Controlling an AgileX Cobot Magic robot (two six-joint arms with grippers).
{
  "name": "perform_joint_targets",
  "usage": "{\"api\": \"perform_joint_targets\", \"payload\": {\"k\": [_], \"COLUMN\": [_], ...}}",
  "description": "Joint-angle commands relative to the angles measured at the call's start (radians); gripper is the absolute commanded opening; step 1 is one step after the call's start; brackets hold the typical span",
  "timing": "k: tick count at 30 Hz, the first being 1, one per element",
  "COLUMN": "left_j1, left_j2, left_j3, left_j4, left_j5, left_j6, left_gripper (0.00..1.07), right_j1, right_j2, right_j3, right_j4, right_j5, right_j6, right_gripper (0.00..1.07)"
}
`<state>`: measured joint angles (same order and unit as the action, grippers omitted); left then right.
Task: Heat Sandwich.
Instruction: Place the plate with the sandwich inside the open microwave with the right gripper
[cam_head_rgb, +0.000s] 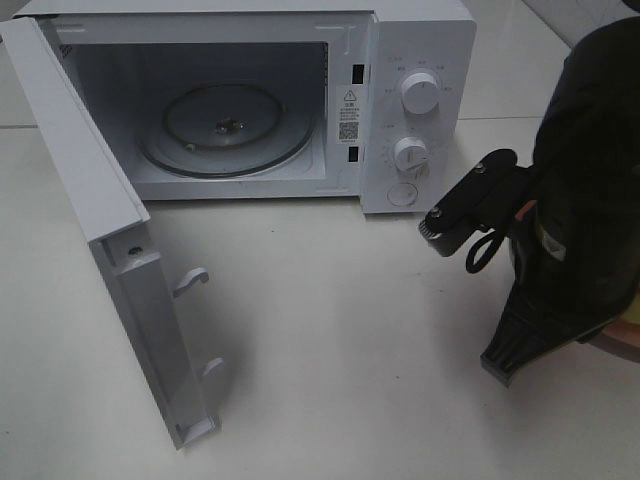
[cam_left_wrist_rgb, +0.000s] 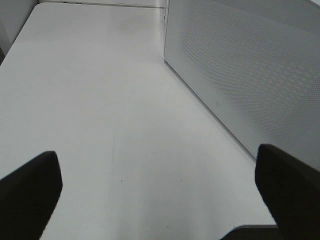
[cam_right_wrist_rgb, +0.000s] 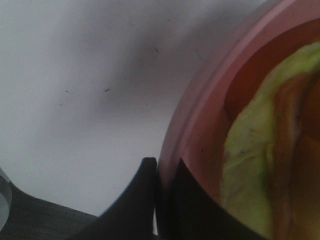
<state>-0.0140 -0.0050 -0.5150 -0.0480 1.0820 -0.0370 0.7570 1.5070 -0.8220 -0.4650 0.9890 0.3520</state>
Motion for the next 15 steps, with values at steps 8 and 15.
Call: {"api": "perform_joint_targets", "payload": {"k": [8, 15], "left_j1": [0.004, 0.004], "left_j2": [-0.022, -0.022], "left_j3": [0.0, 0.0], "left_j4": [-0.009, -0.009], "left_j5": [-0.01, -0.01], "left_j6": [-0.002, -0.002], "left_gripper": [0.98, 0.98], "right_j1": [0.171, 0.195], "right_j2": [-0.017, -0.017], "right_j3": [-0.003, -0.003], "right_j4": [-0.03, -0.03], "right_j5": [-0.037, -0.085], "right_j6": [-0.134, -0.26], "right_gripper": [0.0, 0.0]}}
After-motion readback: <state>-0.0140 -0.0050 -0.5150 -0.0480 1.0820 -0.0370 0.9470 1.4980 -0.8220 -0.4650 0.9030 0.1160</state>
